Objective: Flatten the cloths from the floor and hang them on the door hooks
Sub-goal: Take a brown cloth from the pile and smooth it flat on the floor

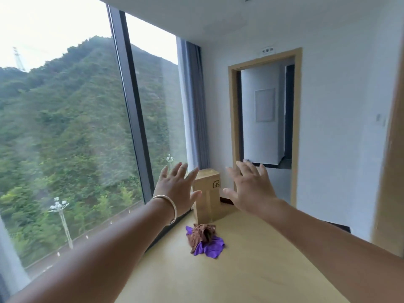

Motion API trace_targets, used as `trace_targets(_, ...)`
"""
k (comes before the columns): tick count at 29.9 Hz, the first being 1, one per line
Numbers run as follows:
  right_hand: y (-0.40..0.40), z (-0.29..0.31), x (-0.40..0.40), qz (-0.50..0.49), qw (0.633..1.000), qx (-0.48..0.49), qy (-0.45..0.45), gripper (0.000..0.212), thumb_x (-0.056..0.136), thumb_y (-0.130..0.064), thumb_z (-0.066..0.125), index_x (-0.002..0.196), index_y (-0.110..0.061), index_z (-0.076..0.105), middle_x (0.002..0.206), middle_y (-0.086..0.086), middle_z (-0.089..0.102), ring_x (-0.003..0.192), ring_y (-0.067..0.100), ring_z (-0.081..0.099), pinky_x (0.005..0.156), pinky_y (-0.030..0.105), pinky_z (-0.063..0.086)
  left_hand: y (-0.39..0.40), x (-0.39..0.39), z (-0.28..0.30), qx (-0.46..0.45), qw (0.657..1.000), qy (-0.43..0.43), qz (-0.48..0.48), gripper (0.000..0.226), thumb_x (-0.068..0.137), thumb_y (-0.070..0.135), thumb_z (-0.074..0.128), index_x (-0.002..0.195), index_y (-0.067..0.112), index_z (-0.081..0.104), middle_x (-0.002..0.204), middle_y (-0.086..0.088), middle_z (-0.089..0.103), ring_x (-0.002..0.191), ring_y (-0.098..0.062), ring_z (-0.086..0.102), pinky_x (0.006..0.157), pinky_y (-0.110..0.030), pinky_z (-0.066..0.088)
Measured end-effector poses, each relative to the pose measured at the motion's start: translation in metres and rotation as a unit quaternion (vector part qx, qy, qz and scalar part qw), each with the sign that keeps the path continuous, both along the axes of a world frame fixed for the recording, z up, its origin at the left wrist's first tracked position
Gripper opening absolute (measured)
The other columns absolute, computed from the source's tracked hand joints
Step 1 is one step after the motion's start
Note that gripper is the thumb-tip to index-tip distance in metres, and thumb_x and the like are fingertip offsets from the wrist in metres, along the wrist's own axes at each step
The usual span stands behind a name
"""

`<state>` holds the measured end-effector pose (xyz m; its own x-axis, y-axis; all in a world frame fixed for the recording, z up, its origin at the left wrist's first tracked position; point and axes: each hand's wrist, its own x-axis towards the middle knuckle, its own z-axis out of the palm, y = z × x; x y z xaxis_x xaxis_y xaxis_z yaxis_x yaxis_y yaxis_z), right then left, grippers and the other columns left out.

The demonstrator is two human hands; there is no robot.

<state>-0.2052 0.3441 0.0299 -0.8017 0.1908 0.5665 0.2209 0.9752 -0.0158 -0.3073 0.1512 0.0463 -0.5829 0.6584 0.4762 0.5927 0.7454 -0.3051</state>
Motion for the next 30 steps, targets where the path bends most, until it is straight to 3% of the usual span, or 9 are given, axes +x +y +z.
trace_targets(12, 0.144, 0.006, 0.087, -0.205, 0.978, 0.004, -0.029, 0.064, 0.095, -0.057, 0.036, 0.15, -0.029, 0.019, 0.159, 0.006, 0.017, 0.147, 0.024, 0.004, 0.117, 0.054, 0.004, 0.181, 0.01, -0.002, 0.025, 0.982, 0.022, -0.187, 0.067, 0.092, 0.059, 0.036, 0.149, 0.029, 0.015, 0.153, -0.005, 0.028, 0.143, -0.024, 0.019, 0.115, -0.05, 0.016)
trace_targets(16, 0.174, 0.009, 0.09, -0.249, 0.968, 0.007, -0.03, 0.063, 0.095, -0.057, 0.035, 0.15, -0.03, 0.018, 0.16, 0.005, 0.016, 0.148, 0.022, 0.004, 0.117, 0.053, 0.003, 0.231, -0.004, 0.0, 0.025, 0.976, 0.021, -0.216, 0.067, 0.093, 0.06, 0.033, 0.149, 0.029, 0.015, 0.155, -0.006, 0.024, 0.144, -0.025, 0.016, 0.116, -0.05, 0.015)
trace_targets(21, 0.215, 0.008, 0.054, -0.291, 0.955, 0.005, -0.059, 0.061, 0.096, -0.055, 0.033, 0.15, -0.031, 0.017, 0.16, 0.005, 0.013, 0.148, 0.022, 0.002, 0.117, 0.052, 0.004, 0.283, -0.048, -0.008, 0.021, 0.968, 0.015, -0.251, 0.068, 0.093, 0.062, 0.032, 0.149, 0.028, 0.013, 0.154, -0.005, 0.025, 0.144, -0.026, 0.017, 0.116, -0.052, 0.019)
trace_targets(30, 0.281, 0.019, -0.088, -0.293, 0.954, 0.011, -0.059, 0.061, 0.096, -0.053, 0.036, 0.15, -0.03, 0.018, 0.159, 0.004, 0.014, 0.147, 0.021, 0.003, 0.117, 0.052, 0.002, 0.349, -0.193, 0.003, 0.023, 0.968, 0.014, -0.25, 0.069, 0.093, 0.062, 0.029, 0.15, 0.029, 0.011, 0.156, -0.006, 0.021, 0.145, -0.027, 0.013, 0.117, -0.052, 0.015)
